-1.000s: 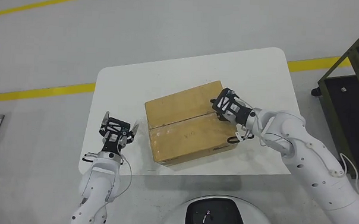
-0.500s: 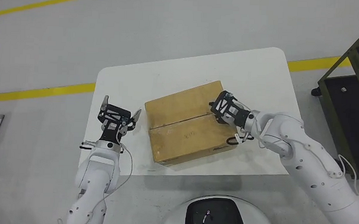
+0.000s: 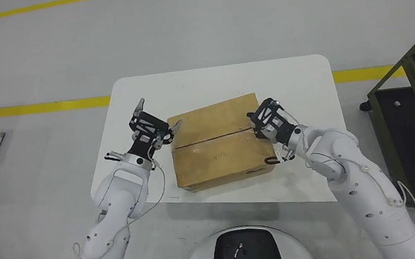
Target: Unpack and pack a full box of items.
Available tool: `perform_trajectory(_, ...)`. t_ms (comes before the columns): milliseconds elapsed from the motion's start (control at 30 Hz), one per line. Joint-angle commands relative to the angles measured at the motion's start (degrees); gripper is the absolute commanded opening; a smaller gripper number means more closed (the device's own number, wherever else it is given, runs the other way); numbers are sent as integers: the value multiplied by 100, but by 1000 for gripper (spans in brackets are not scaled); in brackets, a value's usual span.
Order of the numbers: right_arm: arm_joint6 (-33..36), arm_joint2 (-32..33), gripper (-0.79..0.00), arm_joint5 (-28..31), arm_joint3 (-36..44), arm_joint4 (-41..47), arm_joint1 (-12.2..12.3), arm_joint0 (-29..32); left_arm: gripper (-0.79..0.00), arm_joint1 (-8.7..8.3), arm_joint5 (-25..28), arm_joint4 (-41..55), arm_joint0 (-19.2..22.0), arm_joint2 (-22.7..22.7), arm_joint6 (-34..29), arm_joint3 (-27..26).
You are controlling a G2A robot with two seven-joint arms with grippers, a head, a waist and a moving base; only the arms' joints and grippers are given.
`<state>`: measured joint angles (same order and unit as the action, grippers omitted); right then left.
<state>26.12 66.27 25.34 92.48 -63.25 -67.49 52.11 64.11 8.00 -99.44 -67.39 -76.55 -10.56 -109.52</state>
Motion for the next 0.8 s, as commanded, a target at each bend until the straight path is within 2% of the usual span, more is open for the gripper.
perform_trajectory(0,13,122,-785,-78,47,113,10,14,0,10,62,-27,19,78,7,-6)
perform_trajectory(233,116,802,-785,-330,295,392,98,200,0,63,189,-45,210,321,2,32)
perform_trajectory(500,223,1587,-785,-257,568,438,234,671,0,146,378,-158,505,777,23,88)
perform_trajectory(767,254,2187,-785,-142,709,617,333,1076,0,293,430,-210,977,1413,-57,254)
